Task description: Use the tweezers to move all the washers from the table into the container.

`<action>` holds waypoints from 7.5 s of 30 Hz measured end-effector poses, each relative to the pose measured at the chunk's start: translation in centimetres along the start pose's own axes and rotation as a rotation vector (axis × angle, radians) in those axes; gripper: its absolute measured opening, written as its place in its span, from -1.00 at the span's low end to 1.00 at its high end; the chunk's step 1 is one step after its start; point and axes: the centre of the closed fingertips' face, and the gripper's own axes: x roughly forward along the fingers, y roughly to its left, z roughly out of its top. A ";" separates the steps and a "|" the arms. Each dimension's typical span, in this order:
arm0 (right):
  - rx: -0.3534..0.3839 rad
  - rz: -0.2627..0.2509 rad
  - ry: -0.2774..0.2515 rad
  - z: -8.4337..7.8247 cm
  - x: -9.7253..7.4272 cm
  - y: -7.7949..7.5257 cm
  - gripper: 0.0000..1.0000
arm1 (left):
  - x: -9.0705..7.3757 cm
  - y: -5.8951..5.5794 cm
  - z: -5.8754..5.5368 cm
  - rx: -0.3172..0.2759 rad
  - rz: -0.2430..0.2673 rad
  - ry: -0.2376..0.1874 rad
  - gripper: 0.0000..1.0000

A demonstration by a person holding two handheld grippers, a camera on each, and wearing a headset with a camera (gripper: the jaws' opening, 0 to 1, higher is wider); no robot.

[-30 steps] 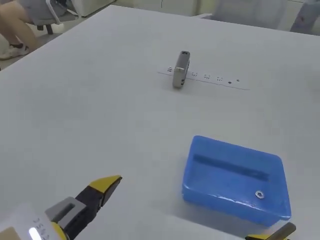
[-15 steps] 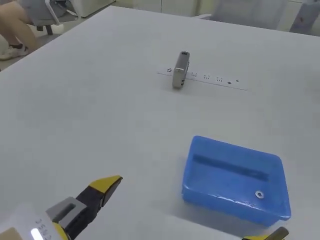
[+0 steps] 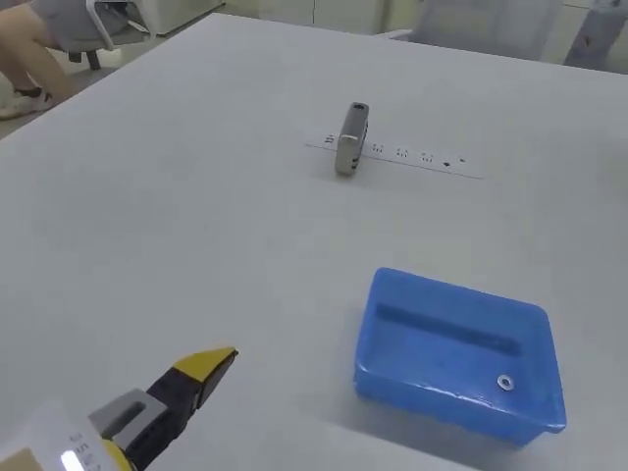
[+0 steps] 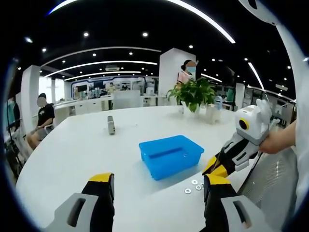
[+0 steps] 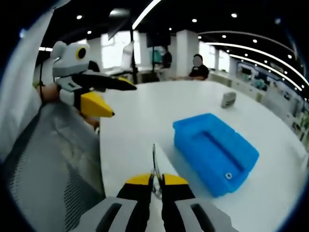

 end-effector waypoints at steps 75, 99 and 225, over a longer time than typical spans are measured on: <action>0.388 -0.236 -0.098 2.8 1.1 -13.9 -0.92 | 0.1 -0.1 -0.3 0.002 -0.012 0.014 0.46; 0.338 -0.130 -0.177 5.9 -2.3 -7.4 -0.93 | 0.2 -0.2 -0.6 0.014 -0.018 0.027 0.42; 0.470 -0.178 -0.140 4.1 3.2 -13.8 -0.94 | 0.0 -0.6 0.0 -0.006 -0.038 -0.004 0.42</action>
